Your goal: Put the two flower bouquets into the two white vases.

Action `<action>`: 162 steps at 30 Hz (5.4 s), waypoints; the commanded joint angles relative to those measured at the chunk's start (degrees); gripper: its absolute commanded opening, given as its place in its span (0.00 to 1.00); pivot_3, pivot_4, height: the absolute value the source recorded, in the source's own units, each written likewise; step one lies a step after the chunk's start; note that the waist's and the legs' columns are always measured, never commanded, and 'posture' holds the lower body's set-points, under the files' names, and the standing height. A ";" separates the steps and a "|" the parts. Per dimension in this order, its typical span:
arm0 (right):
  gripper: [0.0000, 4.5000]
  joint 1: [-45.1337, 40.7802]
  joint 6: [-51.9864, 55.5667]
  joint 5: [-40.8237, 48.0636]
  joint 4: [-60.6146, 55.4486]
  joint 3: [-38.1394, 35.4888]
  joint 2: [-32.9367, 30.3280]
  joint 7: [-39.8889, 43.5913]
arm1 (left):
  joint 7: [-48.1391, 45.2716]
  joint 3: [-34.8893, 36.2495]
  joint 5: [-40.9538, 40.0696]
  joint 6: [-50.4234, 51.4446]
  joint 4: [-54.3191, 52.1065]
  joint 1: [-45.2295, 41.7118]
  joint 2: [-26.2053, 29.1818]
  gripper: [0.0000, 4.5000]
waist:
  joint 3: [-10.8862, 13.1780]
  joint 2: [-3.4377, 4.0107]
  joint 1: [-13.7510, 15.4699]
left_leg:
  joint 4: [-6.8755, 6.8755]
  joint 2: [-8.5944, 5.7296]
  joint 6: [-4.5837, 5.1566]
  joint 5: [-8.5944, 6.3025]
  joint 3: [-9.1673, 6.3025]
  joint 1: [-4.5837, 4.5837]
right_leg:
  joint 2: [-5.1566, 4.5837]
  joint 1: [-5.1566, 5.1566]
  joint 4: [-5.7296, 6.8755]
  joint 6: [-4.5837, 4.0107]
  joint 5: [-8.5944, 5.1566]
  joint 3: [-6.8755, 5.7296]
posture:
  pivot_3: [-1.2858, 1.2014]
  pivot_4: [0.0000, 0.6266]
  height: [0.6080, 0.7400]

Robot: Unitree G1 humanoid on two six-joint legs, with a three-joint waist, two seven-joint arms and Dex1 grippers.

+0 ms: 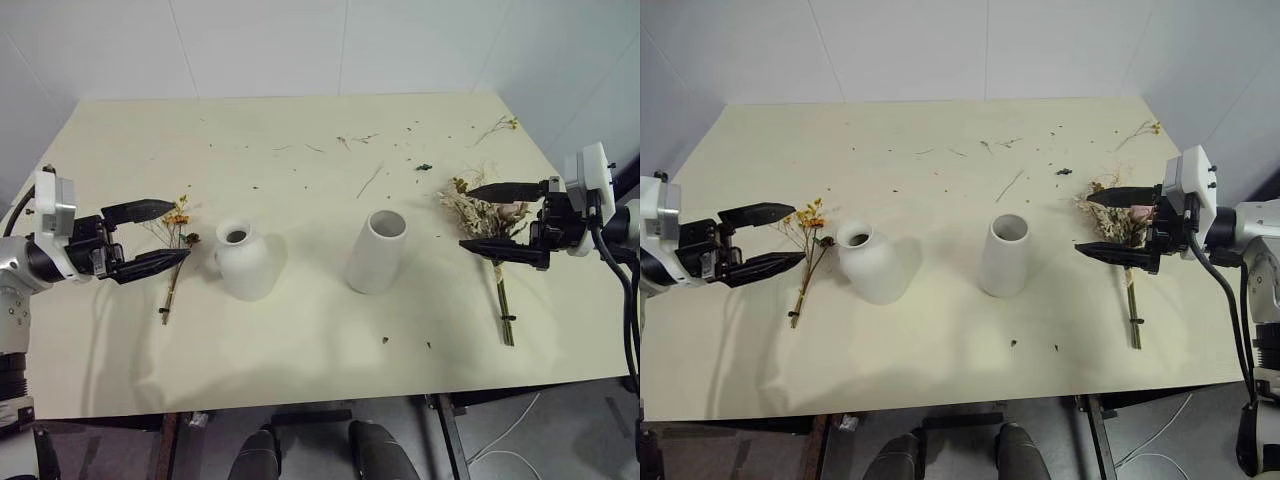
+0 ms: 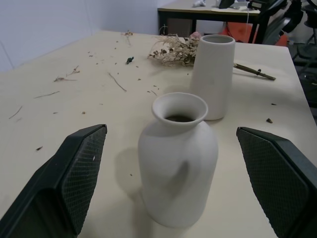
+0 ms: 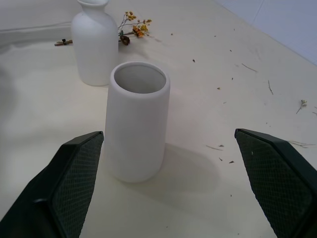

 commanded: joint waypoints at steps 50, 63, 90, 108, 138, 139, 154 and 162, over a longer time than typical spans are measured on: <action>0.20 -30.41 25.04 -34.41 54.05 20.47 5.60 -13.13 | 10.14 -1.08 -8.11 9.02 -21.21 -3.74 -4.00 1.00 | 0.06 0.10 -1.79 | 0.35 -0.02 0.00 -0.05 0.15 0.07 | 0.06 0.04 0.28 0.14 -0.04 0.18 | 0.52 0.24 1.00; 0.00 -21.23 14.36 -14.34 24.30 -3.93 8.28 -15.80 | 9.46 -2.88 -6.39 6.61 -16.16 -6.54 -5.36 1.00 | 0.09 0.15 -1.56 | 0.26 -0.02 0.00 -0.06 0.12 0.04 | 0.07 0.02 0.25 0.17 -0.04 0.17 | 0.52 0.24 1.00; 0.00 -9.79 15.97 14.85 -14.35 -7.21 28.11 -28.13 | 4.16 -4.50 -2.84 0.36 -5.88 -8.77 -6.13 1.00 | 0.07 0.12 -0.14 | 0.30 0.04 -0.01 -0.06 0.04 -0.01 | 0.10 -0.04 0.41 0.13 -0.05 0.12 | 0.52 0.24 1.00; 0.82 -0.07 8.45 11.03 -16.38 -4.02 27.62 -27.02 | 11.11 1.16 1.54 -1.83 -2.55 -3.63 -3.25 1.00 | 0.07 0.12 -0.11 | 0.30 0.05 -0.01 -0.06 0.04 0.01 | 0.11 -0.04 0.41 0.12 -0.05 0.12 | 0.52 0.24 1.00; 0.99 2.82 15.47 13.27 -18.38 -2.89 -3.31 -1.81 | 37.58 -16.97 16.87 48.80 -7.43 -11.61 2.46 1.00 | 0.02 -0.03 -0.06 | 0.28 0.06 0.08 -0.13 0.08 0.00 | 0.12 -0.02 0.30 0.09 -0.08 0.13 | 0.52 0.24 1.00; 0.99 2.66 15.45 13.39 -18.56 -2.48 -2.95 -1.74 | 38.74 -16.75 16.58 50.70 -8.06 -12.20 0.96 1.00 | 0.02 -0.03 0.04 | 0.28 0.06 0.08 -0.13 0.07 0.00 | 0.14 -0.03 0.31 0.09 -0.08 0.12 | 0.52 0.24 1.00; 0.99 3.80 15.51 14.68 -23.66 -0.84 0.61 -0.71 | 44.91 -20.17 18.07 60.38 -9.23 -11.33 -2.87 1.00 | 0.02 -0.04 0.13 | 0.37 0.05 0.07 -0.13 0.07 -0.01 | 0.12 -0.01 0.32 0.11 -0.07 0.12 | 0.52 0.24 1.00; 1.00 3.80 16.55 16.36 -24.91 -1.43 0.36 -0.19 | 42.36 -21.32 17.79 59.91 -7.37 -10.41 -0.67 0.66 | 0.02 -0.04 0.15 | 0.36 0.04 0.06 -0.14 0.07 0.00 | 0.11 0.00 0.31 0.11 -0.07 0.13 | 0.52 0.24 1.00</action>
